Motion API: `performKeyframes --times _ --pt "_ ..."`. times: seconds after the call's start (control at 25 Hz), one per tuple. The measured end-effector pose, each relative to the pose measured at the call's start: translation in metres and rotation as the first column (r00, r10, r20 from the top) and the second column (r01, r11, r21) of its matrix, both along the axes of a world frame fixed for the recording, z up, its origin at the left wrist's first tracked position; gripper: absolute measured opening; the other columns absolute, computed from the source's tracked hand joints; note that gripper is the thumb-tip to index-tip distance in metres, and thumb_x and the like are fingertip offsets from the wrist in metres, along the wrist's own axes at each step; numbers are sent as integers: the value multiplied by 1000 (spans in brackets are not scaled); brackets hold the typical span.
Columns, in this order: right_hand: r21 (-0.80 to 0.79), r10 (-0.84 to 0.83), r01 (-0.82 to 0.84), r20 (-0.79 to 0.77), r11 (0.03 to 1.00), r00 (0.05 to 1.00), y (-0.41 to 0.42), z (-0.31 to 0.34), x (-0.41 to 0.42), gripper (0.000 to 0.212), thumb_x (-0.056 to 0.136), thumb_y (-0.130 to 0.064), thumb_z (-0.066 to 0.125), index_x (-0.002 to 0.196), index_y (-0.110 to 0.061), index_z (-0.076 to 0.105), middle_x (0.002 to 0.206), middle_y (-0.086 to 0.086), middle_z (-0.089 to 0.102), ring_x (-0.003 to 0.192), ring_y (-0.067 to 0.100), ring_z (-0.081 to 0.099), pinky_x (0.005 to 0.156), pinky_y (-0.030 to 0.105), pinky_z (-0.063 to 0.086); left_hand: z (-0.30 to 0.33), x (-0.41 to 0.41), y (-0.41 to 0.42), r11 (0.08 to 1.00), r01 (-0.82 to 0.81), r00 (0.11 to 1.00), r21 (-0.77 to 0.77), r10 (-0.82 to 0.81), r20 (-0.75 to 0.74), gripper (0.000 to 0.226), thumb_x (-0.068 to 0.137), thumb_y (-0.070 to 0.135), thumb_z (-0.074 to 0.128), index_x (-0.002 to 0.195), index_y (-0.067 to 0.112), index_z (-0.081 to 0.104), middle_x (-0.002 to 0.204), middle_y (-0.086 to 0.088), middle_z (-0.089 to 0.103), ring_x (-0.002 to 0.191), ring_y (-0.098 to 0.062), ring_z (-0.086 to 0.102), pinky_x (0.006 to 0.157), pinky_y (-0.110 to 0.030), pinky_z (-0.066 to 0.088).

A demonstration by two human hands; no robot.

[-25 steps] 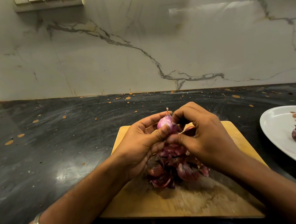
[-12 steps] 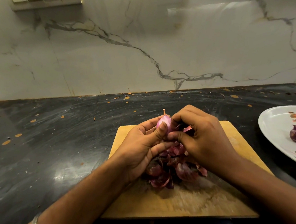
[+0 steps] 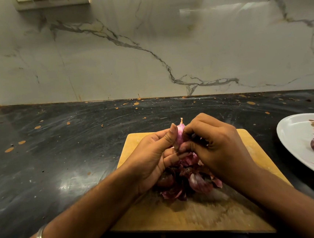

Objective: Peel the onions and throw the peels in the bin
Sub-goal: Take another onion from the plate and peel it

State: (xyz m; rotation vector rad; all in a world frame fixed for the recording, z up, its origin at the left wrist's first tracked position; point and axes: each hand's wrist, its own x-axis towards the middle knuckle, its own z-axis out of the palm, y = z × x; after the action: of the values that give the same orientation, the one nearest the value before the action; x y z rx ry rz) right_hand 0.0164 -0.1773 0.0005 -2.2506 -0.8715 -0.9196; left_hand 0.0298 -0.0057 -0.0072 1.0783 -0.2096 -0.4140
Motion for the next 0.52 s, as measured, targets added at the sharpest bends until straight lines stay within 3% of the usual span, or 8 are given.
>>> performKeyframes --times 0.2,0.32,0.52 --pt "-50 44 -43 31 998 999 -1 -2 3 9 84 2 71 83 -5 65 86 2 57 71 17 53 56 36 48 2 0 0 999 28 999 -27 -29 -35 41 89 37 57 94 -1 72 80 -14 70 66 -12 71 66 -23 61" --pt "-65 83 -83 -2 994 997 -6 -3 6 8 86 1 69 85 -4 63 90 3 57 75 18 54 60 36 48 3 -1 1 998 -4 999 -61 1 -52 46 88 37 55 94 -5 76 96 -24 73 74 -20 75 70 -27 62" --pt "156 75 -58 -105 986 992 -6 -4 9 16 83 4 73 89 -8 65 86 -3 63 78 11 59 66 30 49 6 4 3 994 -66 996 -91 61 -59 55 87 39 56 115 -9 63 115 -27 69 90 -24 74 80 -33 61"
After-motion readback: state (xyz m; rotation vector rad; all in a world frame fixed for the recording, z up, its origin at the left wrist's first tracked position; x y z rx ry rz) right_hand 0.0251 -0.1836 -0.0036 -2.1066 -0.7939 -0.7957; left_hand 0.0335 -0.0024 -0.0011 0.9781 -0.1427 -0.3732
